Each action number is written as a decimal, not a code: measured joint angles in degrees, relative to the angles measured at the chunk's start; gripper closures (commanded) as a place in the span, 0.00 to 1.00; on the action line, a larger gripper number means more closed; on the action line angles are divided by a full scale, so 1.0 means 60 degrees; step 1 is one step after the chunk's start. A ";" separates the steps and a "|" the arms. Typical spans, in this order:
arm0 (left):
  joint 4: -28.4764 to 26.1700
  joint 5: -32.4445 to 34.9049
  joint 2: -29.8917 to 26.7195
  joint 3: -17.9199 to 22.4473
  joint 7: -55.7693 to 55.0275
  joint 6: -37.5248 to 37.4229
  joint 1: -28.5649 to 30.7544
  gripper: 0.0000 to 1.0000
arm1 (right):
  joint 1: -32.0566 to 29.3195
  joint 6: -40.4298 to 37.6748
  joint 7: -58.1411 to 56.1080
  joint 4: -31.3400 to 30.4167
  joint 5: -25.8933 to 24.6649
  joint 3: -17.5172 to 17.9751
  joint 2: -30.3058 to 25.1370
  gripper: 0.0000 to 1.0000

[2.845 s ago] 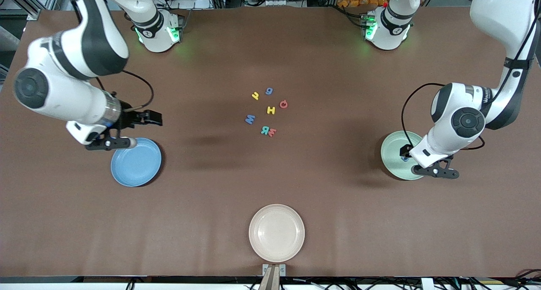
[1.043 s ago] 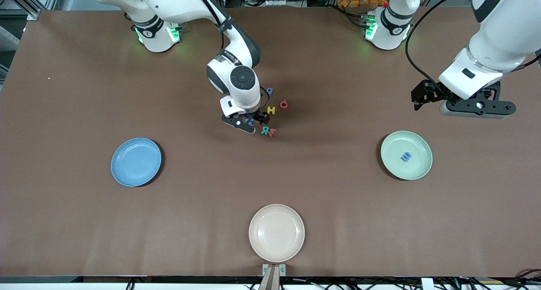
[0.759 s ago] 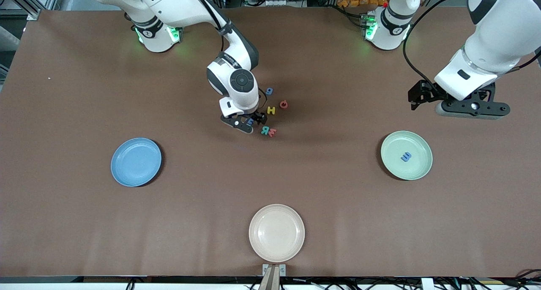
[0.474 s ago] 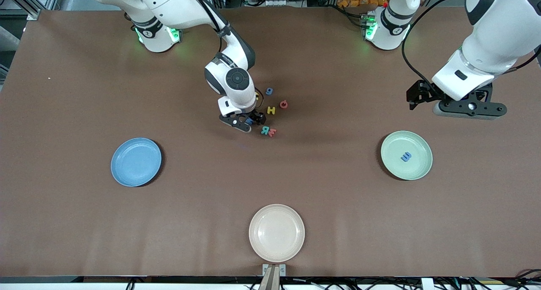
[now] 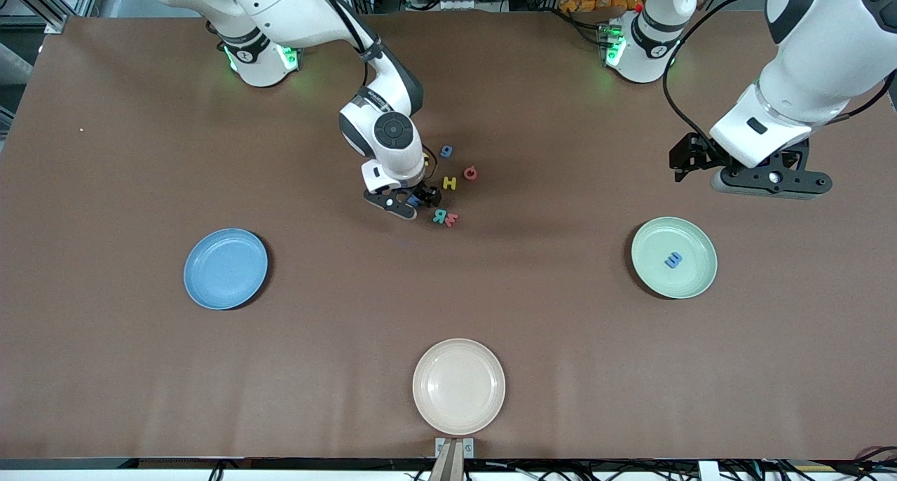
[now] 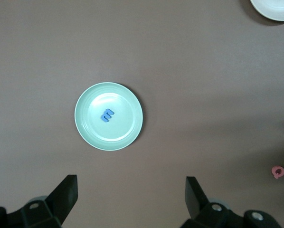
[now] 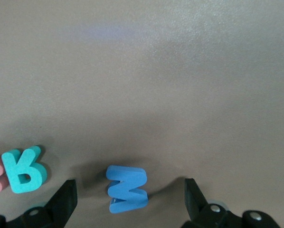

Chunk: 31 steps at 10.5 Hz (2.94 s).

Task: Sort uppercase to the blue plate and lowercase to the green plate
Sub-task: 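Grasp the blue M letter with the right gripper, then carry the M to the blue plate while the left gripper reaches letters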

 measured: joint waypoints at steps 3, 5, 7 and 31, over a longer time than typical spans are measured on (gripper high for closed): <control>-0.0002 0.0000 0.0008 -0.0001 0.0000 0.0000 -0.0012 0.00 | 0.0003 0.0107 0.0001 0.0014 0.0000 0.0021 -0.0039 1.00; -0.0003 -0.0001 0.0028 -0.0002 0.0000 0.0000 -0.0035 0.00 | 0.0007 0.0164 0.0004 0.0011 0.0000 0.0029 -0.0065 1.00; -0.0003 -0.0001 0.0062 -0.0002 0.0000 0.0000 -0.0041 0.00 | 0.0007 0.0164 0.0003 0.0010 0.0000 0.0029 -0.0067 1.00; -0.1269 0.1890 0.4103 -0.3143 -1.2926 0.4309 -0.4521 0.00 | -0.6865 -0.3770 -1.1899 0.2570 -0.1293 -0.0200 -0.0299 0.09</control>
